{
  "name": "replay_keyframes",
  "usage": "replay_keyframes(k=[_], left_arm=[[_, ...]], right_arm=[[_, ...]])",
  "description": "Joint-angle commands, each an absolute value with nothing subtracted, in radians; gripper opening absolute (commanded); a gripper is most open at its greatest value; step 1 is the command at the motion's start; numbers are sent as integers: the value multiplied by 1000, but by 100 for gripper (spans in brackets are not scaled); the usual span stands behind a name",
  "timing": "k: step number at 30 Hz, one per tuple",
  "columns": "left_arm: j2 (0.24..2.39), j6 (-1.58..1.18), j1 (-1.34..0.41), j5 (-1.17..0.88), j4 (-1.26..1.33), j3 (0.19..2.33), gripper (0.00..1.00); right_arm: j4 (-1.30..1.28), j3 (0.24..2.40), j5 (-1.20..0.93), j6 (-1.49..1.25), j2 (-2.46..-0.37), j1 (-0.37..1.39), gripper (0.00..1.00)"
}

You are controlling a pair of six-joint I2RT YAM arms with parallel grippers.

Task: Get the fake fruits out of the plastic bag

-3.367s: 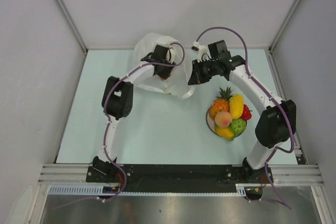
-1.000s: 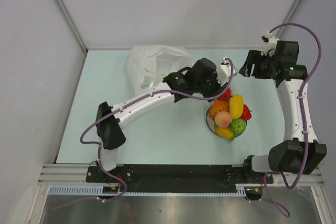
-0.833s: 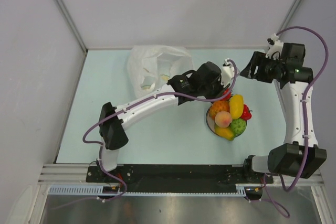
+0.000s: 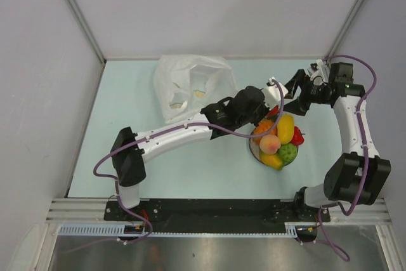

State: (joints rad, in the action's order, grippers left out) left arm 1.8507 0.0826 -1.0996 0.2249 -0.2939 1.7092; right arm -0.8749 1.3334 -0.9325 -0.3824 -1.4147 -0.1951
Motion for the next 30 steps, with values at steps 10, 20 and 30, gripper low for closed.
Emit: replay_keyframes(k=[10,20,30], left_arm=[[1829,110,-1117,233,-258,1776,0],[1858,123,-1120,210,-282,1812,39],[1591,164,-1100,-49,-262,1578,100]], right_arm=[[-813,1298,-1005,-451,-1437,-150,77],[-779,1292,-1014,-407,-1424,-156,36],[-1037,1390,-844,-43,-1451,-239,29]])
